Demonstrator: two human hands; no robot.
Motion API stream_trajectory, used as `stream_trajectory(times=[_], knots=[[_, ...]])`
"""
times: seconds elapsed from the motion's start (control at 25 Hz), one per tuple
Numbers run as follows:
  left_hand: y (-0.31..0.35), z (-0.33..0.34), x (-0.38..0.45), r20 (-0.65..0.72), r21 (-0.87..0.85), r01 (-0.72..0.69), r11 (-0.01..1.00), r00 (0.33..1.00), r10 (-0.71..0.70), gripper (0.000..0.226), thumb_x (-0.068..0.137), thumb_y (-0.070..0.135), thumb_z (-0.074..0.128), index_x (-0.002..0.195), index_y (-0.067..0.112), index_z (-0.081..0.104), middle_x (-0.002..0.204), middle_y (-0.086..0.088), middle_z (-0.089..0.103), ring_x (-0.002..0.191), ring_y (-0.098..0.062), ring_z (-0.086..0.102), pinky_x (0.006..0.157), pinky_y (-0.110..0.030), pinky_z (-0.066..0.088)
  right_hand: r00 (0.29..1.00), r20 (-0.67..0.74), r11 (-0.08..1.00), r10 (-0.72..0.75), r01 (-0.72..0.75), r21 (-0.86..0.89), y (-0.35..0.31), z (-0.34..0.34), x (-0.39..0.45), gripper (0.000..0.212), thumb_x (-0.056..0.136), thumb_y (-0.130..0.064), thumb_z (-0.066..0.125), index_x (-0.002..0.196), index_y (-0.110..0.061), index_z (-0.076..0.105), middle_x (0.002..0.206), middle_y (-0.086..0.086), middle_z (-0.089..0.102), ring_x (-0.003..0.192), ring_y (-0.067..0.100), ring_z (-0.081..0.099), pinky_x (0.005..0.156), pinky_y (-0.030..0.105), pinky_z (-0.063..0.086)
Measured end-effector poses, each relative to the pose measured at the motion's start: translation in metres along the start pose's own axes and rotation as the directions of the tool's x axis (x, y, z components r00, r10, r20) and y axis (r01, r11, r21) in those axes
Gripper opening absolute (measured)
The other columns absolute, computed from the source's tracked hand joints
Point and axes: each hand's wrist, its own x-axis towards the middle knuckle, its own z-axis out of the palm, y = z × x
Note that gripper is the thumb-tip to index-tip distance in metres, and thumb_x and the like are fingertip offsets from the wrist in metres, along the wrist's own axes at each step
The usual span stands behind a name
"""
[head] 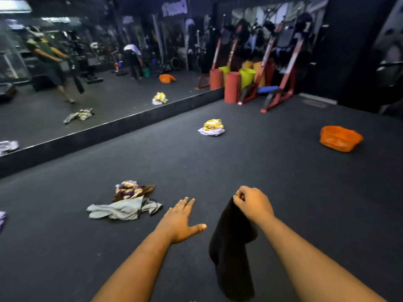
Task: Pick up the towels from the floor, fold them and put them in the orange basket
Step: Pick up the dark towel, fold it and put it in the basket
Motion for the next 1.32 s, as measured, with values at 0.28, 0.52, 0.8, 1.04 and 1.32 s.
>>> stream_trajectory(times=[0.28,0.52,0.8,1.04,1.32], knots=[[0.062,-0.035,0.189,0.062,0.048,-0.250,0.967,0.967,0.247,0.112,0.078,0.090,0.038,0.163,0.028,-0.003,0.171,0.001,-0.004,0.157,-0.018,-0.001,0.128,-0.044,0.009,0.967,-0.176,0.981,0.184,-0.191,-0.018,0.071,-0.049,0.105,0.020,0.101,-0.043,0.047,0.087,-0.029,0.049,0.085,-0.004,0.055,0.077,0.016,0.056,0.068,0.037,0.051],[0.129,-0.085,0.333,0.096,0.093,-0.413,0.906,0.909,0.405,0.109,0.082,0.085,0.043,0.163,0.026,0.000,0.171,-0.001,-0.001,0.157,-0.019,0.002,0.127,-0.045,0.011,0.900,-0.312,0.947,0.306,-0.322,-0.001,0.116,-0.100,0.190,0.016,0.104,-0.046,0.045,0.100,-0.033,0.054,0.085,-0.007,0.054,0.090,0.024,0.057,0.076,0.037,0.045],[0.227,-0.097,0.461,0.137,0.144,-0.537,0.831,0.843,0.520,0.128,0.058,0.097,0.019,0.163,0.027,-0.002,0.171,0.001,-0.003,0.158,-0.019,0.000,0.127,-0.045,0.009,0.869,-0.387,0.941,0.308,-0.338,-0.012,0.205,-0.152,0.284,0.017,0.104,-0.038,0.052,0.106,-0.029,0.066,0.074,-0.015,0.049,0.101,0.020,0.057,0.089,0.038,0.046],[0.325,-0.097,0.560,0.131,0.145,-0.538,0.830,0.842,0.523,0.132,0.052,0.098,0.014,0.163,0.028,-0.004,0.171,0.003,-0.005,0.157,-0.017,-0.003,0.127,-0.045,0.007,0.879,-0.389,0.951,0.276,-0.309,-0.023,0.304,-0.202,0.377,0.015,0.101,-0.040,0.054,0.101,-0.033,0.067,0.090,-0.013,0.070,0.101,0.017,0.056,0.086,0.036,0.046],[0.409,-0.086,0.673,0.187,0.131,-0.562,0.817,0.823,0.536,0.115,0.075,0.092,0.032,0.163,0.027,-0.005,0.171,0.002,-0.006,0.157,-0.017,-0.006,0.127,-0.045,0.005,0.863,-0.380,0.926,0.333,-0.376,-0.043,0.392,-0.251,0.470,0.011,0.101,-0.038,0.055,0.097,-0.033,0.064,0.091,-0.014,0.070,0.101,0.016,0.055,0.084,0.035,0.044]])
